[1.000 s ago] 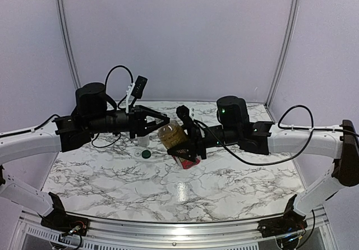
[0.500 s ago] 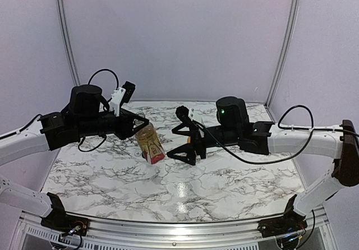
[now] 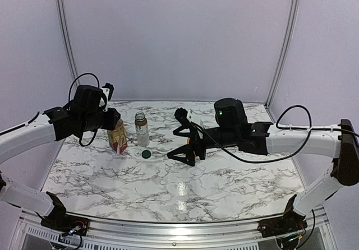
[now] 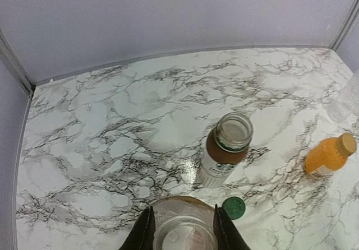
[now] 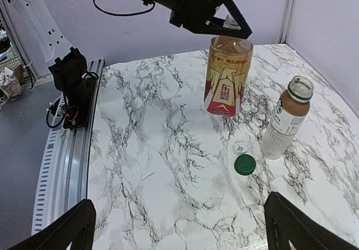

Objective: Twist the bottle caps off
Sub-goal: Place the bottle without the bottle cap at the center of the board, then move the bottle cap to the center of the board.

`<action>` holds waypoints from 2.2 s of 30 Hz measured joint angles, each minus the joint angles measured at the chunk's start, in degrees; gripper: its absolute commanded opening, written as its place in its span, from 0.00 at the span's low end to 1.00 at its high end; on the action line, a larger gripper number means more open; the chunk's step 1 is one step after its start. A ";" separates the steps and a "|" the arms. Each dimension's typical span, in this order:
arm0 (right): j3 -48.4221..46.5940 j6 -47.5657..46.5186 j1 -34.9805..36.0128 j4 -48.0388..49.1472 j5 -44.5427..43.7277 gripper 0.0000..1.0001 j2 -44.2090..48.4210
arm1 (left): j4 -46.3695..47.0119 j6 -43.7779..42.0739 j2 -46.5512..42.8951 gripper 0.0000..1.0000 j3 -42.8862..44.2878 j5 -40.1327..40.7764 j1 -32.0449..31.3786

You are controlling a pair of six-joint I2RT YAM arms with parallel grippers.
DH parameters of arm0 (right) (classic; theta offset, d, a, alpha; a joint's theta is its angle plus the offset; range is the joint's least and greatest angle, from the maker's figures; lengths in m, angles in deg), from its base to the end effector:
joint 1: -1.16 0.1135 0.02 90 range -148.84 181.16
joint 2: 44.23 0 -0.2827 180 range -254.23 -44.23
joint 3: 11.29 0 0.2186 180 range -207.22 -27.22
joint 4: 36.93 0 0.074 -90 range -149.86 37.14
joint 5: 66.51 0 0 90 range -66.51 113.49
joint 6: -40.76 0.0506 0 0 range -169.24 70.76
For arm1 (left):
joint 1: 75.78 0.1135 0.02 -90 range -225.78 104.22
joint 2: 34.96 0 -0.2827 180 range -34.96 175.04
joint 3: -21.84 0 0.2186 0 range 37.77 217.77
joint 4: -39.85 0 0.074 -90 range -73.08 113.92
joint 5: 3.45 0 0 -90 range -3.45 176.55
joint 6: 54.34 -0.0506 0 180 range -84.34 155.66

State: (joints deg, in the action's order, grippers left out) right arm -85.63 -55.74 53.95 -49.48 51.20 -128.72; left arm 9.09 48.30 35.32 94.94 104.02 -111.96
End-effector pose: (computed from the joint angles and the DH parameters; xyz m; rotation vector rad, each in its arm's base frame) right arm 0.1733 0.2672 0.3105 -1.2932 1.5988 0.9911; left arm 0.2115 -0.1359 0.3331 0.2307 2.0282 -0.2209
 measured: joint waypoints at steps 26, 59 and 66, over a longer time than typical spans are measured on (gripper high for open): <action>0.00 -0.98 0.00 -1.81 -2.71 0.98 0.02 | 16.50 2.38 18.62 0.25 2.71 3.56 7.10; 0.17 0.11 0.00 -1.42 -2.51 0.98 -0.72 | 18.86 14.23 2.51 0.77 -18.64 -5.55 8.26; 0.46 0.61 0.00 -1.18 -2.36 0.99 -1.55 | 22.86 17.99 7.43 0.68 -22.16 -7.56 3.72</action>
State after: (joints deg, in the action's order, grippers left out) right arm -85.17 -55.13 53.95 -50.66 48.84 -130.27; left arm 31.95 66.29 42.75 72.78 96.46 -108.24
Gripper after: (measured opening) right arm 0.985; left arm 0.708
